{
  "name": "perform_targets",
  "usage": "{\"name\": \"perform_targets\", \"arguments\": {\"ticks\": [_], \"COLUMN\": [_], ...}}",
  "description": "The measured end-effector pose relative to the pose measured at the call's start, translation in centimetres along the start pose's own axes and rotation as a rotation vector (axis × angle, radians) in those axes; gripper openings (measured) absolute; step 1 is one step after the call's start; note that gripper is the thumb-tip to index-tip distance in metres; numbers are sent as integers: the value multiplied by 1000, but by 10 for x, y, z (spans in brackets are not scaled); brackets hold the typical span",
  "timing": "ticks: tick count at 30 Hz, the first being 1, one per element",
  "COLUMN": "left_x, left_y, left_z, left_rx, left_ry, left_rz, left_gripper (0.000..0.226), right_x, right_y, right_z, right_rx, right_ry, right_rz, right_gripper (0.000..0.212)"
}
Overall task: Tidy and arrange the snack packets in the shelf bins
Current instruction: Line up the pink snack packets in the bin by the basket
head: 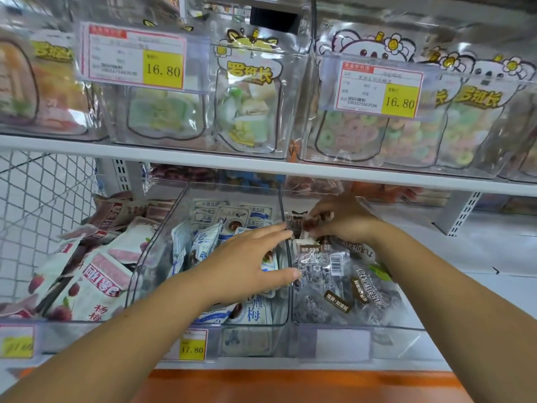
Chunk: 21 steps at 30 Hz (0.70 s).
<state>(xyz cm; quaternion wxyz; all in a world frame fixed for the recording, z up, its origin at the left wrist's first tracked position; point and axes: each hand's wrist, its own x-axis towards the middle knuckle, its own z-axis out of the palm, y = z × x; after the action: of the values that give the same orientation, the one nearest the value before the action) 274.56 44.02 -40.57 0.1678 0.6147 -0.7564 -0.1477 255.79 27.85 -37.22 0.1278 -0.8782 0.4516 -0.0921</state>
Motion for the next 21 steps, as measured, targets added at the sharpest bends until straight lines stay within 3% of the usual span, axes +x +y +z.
{"name": "perform_targets", "arguments": {"ticks": [3,5,7,9,10,12,14,17,21], "left_x": [-1,-4,-4,-5,-6,-9,-15,-31,-58], "left_y": [6,12,18,23,23,23,24,16,-11], "left_z": [-2,-4,-6,-7,-8,-12,-18,-25,-44], "left_rx": [-81,-180,-266,-377,-467,-672,-835,-980,-1028], "left_ry": [55,145,242,313,358,430,415,388,566], "left_rz": [-40,-69,-81,-75,-75,-97,-128,-198,-367], "left_gripper": [83,81,82,82,74,43,32,26,24], "right_x": [-20,-39,-56,-69,-73,-79,-82,-83,-79], "right_y": [-1,-12,-26,-41,-49,-62,-71,-76,-77], "right_z": [-1,-2,-7,-13,-15,-13,-7,4,18], "right_rx": [141,226,318,436,509,627,723,698,664], "right_ry": [245,442,527,511,486,451,382,257,196], "right_rz": [-152,-191,-207,-184,-184,-201,-185,-171,-179], "right_gripper": [26,24,23,14,9,19,8,23,40]}}
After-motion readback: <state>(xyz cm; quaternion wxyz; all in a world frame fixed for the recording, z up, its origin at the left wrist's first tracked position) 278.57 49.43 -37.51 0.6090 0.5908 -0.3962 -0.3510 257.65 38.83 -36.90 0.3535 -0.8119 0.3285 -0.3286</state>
